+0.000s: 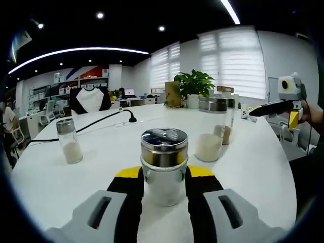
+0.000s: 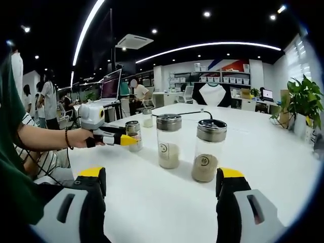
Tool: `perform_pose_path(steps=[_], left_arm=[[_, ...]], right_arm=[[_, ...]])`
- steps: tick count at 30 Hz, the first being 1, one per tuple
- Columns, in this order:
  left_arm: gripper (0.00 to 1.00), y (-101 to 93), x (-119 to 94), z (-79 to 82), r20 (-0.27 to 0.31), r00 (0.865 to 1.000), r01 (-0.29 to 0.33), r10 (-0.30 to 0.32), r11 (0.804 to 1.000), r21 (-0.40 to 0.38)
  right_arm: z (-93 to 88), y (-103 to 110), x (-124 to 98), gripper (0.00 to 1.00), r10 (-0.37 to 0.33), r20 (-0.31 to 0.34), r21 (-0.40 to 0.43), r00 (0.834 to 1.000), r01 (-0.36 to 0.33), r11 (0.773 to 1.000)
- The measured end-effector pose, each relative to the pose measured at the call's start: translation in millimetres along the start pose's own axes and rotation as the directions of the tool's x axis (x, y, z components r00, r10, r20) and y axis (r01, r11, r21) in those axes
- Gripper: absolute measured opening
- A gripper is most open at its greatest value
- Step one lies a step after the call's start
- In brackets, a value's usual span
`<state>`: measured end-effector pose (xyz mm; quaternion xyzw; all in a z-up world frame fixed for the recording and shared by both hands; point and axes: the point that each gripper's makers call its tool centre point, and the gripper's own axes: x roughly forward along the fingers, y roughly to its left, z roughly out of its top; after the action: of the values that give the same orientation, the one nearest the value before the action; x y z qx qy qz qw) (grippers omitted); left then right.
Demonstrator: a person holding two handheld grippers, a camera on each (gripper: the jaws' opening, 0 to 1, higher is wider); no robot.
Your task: Rotate the seasoning bottle until the label or dispensing opening points toward the visible target arrow and the bottle remains upright within the marked orientation range
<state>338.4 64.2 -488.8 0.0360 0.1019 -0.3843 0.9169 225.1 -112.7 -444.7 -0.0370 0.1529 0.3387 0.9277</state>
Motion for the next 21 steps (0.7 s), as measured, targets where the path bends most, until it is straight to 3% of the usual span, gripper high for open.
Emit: perform_pose_path(steps=[11, 14, 21], left_arm=[[0.34, -1.4, 0.0, 3.1, 0.010, 0.994, 0.109, -0.109, 0.994, 0.025], [0.34, -2.9, 0.4, 3.0, -0.020, 0.989, 0.148, -0.147, 0.987, 0.055], [0.34, -3.7, 1.5, 3.1, -0.030, 0.981, 0.191, -0.189, 0.980, 0.059]], right_arm=[[1.5, -2.1, -1.3, 0.92, -0.006, -0.002, 0.006, 1.000, 0.006, 1.000], [1.6, -2.2, -1.3, 0.92, -0.005, -0.003, 0.006, 1.000, 0.005, 1.000], [0.9, -3.9, -1.9, 0.92, -0.008, -0.007, 0.004, 1.000, 0.008, 1.000]])
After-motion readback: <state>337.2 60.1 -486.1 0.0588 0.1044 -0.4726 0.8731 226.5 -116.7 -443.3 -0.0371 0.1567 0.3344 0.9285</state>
